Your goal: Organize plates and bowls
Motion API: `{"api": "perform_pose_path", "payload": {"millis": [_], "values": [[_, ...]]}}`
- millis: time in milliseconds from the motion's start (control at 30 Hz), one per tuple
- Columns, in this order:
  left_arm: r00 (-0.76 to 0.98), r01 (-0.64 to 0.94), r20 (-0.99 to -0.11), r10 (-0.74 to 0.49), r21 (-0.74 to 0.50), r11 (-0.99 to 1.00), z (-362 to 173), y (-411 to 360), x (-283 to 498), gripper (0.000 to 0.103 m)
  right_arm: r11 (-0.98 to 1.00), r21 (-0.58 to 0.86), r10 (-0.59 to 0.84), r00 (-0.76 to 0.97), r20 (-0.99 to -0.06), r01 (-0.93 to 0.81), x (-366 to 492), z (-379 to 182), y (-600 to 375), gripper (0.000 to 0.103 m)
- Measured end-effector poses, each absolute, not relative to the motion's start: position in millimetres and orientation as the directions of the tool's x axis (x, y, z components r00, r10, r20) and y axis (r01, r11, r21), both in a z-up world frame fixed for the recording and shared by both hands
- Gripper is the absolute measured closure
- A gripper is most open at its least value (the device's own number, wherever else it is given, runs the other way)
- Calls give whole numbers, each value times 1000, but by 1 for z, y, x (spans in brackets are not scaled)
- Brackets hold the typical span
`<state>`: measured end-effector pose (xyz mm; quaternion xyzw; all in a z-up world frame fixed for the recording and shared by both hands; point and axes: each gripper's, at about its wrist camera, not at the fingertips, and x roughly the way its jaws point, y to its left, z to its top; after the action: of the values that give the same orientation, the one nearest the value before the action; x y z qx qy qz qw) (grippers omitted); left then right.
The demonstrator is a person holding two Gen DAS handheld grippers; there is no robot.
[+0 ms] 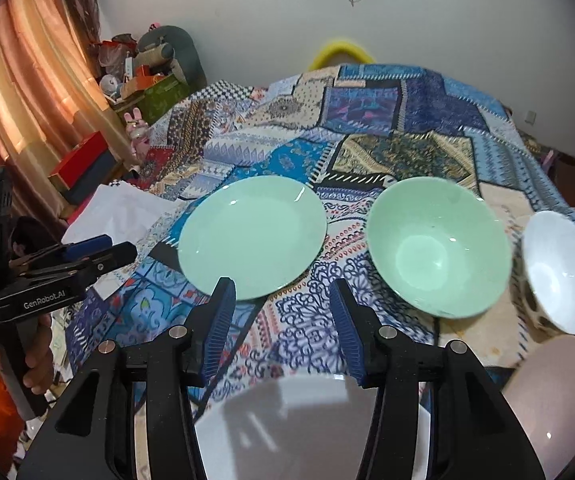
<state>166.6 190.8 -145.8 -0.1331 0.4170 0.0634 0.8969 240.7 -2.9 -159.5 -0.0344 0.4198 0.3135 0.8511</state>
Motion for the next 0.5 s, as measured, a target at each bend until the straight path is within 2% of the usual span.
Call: {"api": "perform_pose_path", "payload": {"millis": [300,500], "values": [[621,-213,-783,36,-124,969,-180,216,212,39,812,205,462,386,-798,-547,276,-188,24,58],[594,-195,-804,2,-141,971,-202,231,237,39,819,203,433,346,-832,-537,291,-206,36,58]]}}
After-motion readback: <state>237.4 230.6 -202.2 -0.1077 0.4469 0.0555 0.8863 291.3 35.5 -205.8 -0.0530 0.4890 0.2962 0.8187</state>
